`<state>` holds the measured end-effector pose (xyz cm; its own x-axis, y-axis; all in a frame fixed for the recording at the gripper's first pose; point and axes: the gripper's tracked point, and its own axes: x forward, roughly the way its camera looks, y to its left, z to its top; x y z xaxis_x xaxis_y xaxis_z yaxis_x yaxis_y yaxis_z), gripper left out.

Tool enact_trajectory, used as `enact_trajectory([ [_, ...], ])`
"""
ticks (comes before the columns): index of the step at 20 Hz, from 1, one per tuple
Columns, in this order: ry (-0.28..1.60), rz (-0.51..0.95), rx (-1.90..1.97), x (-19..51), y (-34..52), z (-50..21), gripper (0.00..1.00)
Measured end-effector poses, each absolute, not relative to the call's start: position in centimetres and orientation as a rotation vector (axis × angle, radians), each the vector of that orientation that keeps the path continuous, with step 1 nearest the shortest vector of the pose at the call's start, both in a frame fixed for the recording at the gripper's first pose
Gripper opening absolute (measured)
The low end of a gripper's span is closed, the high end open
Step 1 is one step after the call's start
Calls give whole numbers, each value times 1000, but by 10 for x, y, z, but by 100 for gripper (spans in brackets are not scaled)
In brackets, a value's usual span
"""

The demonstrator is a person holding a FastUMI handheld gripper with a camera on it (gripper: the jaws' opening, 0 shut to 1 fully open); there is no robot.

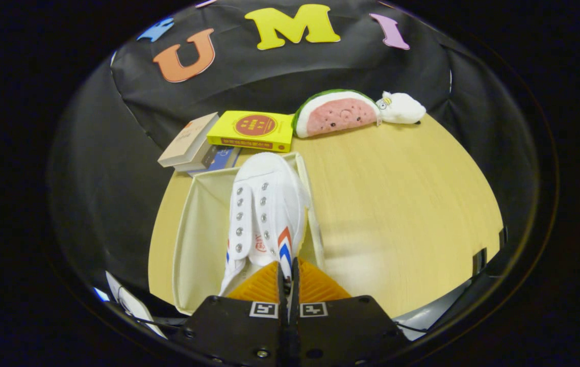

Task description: Open the storage box then place both shoes into the box .Put the left shoe in first, then the right shoe, with the right side of both shoes facing outward in a uniform manner.

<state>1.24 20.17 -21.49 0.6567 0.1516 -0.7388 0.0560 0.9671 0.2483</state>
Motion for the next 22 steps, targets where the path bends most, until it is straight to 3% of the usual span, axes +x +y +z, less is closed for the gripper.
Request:
enact_trajectory([
  [6,841,70,276,17,204,-217,1],
  [8,841,104,302,12,215,-218,21],
  [10,819,116,297,12,219,-213,54],
  [12,792,117,274,12,219,-207,67],
  [13,783,107,263,11,216,-205,81],
  [18,710,88,243,7,203,-185,92],
  [22,608,81,208,-3,188,-153,92],
])
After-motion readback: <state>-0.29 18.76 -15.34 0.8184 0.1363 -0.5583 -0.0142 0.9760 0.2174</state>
